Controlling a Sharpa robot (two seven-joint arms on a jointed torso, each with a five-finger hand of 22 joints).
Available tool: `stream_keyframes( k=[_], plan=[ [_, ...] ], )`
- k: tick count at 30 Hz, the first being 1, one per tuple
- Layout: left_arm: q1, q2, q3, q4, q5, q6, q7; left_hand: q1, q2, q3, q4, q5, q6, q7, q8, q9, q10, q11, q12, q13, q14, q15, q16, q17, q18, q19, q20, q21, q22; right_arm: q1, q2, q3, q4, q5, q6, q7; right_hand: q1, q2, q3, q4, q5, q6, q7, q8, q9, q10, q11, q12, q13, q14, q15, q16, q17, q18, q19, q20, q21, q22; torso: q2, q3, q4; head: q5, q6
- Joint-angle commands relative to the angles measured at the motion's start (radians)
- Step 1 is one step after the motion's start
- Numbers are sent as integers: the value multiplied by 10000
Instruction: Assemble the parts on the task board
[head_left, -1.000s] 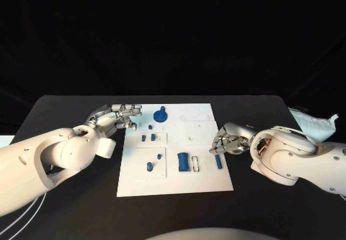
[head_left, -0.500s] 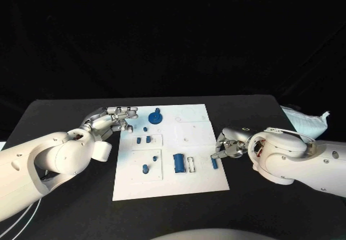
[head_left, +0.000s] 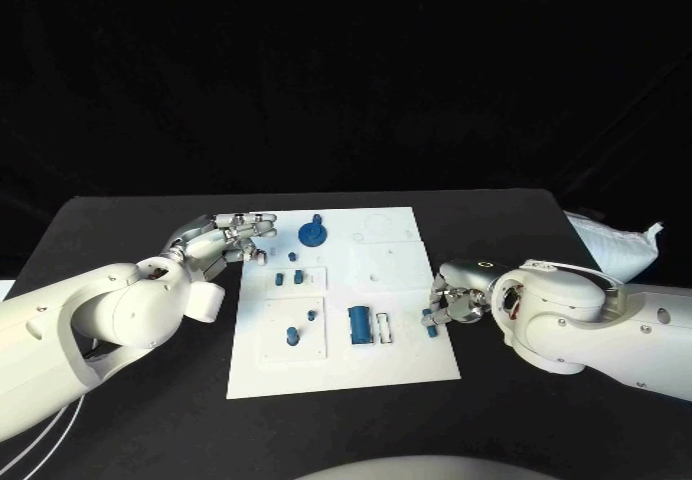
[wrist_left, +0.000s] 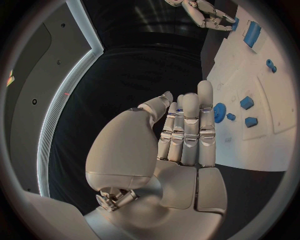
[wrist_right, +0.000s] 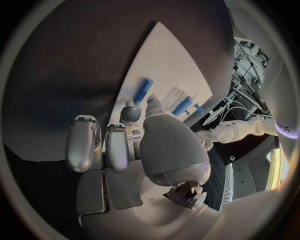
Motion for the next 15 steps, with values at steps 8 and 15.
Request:
stream_keyframes(
  k=[8, 15],
  plan=[
    [-5, 3, 6, 3, -40, 209, 23, 34, 96, -29, -29, 37, -78, 15, 44, -17, -85, 11, 66, 16, -51, 3, -28, -4, 185, 17, 53, -47, -14, -90, 99, -5, -57, -607, 708, -110, 80, 8, -16, 40, 73, 146, -32, 29, 40, 23, -79, 75, 66, 623, 28, -28, 364, -7, -47, 5, -20, 33, -3, -2, -2, 38, -43],
    [-6, -8, 6, 15, -41, 234, 24, 34, 96, -29, -29, 37, -78, 15, 44, -17, -85, 11, 66, 16, -51, 3, -28, -4, 185, 17, 53, -47, -14, -306, 434, -5, -206, -1350, 906, -148, 1212, 17, 227, -629, -1019, 195, -51, 6, 88, 27, -118, 9, 20, 628, -18, -37, 378, -16, -34, -39, -14, 70, -2, -5, 16, 74, -74]
  ],
)
